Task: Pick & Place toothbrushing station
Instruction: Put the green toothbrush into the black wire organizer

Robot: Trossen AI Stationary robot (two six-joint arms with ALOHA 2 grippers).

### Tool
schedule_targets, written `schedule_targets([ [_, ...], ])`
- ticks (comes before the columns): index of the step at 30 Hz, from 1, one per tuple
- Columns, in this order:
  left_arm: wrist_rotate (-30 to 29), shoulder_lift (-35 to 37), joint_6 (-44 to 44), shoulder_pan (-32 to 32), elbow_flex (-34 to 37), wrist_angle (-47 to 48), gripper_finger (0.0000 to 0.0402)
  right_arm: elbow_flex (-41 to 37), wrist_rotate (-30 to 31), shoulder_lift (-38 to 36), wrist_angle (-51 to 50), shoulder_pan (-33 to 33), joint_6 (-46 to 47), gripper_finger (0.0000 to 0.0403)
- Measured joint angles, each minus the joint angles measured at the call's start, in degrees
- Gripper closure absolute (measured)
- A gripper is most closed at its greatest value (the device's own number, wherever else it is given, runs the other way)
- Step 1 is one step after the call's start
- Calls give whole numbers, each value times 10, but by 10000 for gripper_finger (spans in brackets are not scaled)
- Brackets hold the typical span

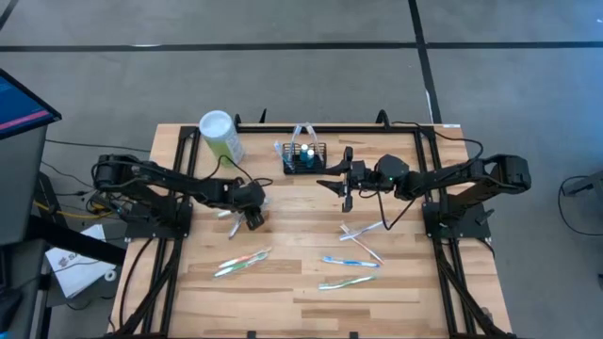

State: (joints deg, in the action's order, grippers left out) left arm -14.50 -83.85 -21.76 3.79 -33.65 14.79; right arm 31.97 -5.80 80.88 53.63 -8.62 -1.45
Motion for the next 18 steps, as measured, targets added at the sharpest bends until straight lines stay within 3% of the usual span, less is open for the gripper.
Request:
schedule_targets([
  [8, -3, 32, 6, 0, 0, 2, 257, 0, 0, 0, 0, 0, 0, 284],
  [18, -11, 9, 38, 2, 0, 4, 257, 0, 0, 0, 0, 0, 0, 284],
])
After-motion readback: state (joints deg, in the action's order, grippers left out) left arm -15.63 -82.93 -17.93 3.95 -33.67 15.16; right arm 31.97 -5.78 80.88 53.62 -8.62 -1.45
